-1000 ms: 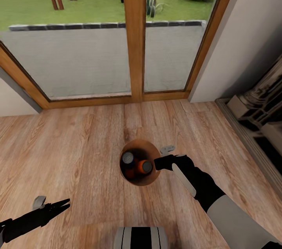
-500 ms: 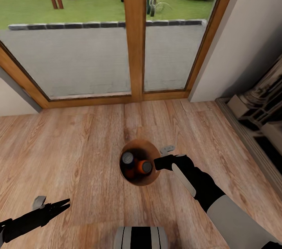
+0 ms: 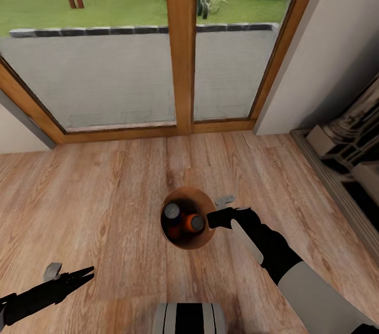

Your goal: Put the three can of soda from the living room inside the tash can in the kitchen.

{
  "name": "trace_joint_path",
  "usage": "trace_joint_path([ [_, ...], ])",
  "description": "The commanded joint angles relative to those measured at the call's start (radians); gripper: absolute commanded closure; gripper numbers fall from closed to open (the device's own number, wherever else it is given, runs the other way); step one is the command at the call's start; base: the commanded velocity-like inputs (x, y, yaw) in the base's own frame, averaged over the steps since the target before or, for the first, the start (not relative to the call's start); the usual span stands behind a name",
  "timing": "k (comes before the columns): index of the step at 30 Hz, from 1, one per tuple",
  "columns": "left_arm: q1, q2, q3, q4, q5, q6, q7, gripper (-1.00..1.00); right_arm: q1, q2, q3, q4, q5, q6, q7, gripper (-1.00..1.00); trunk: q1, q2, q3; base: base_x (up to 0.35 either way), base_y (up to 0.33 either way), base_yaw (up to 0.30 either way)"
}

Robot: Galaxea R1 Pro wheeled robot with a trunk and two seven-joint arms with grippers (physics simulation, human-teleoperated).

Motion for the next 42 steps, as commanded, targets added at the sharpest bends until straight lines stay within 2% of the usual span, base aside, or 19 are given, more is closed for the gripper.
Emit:
trace_joint_path([
  [1,0.0,0.0,0.0,0.0,0.0,0.0,0.0,-1.0,0.0,0.0,0.0,-0.001,-0.02,-0.002,0.005,1.0,0.0,0.0,0.0,0.0,0.0,0.0],
  [21,0.0,0.0,0.0,0.0,0.0,0.0,0.0,-1.0,0.0,0.0,0.0,-0.001,-0.02,-0.002,0.005,1.0,0.001,-0.001,-0.008,0.0,0.0,0.0],
  [26,0.0,0.0,0.0,0.0,0.0,0.0,0.0,-1.0,-0.001,0.0,0.0,-0.001,-0.02,-0.002,0.005,1.0,0.003,-0.002,-0.027,0.0,0.0,0.0],
  [32,0.0,0.0,0.0,0.001,0.0,0.0,0.0,-1.0,0.0,0.001,0.0,-0.001,-0.02,-0.002,0.005,1.0,0.003,-0.002,-0.027,0.0,0.0,0.0],
  [36,0.0,0.0,0.0,0.0,0.0,0.0,0.0,-1.0,0.0,0.002,0.0,-0.001,-0.02,-0.002,0.005,1.0,0.005,-0.003,-0.042,0.0,0.0,0.0],
  [42,0.0,0.0,0.0,0.0,0.0,0.0,0.0,-1.0,-0.001,0.002,0.0,0.0,-0.02,-0.002,0.005,1.0,0.005,-0.003,-0.042,0.0,0.0,0.0],
])
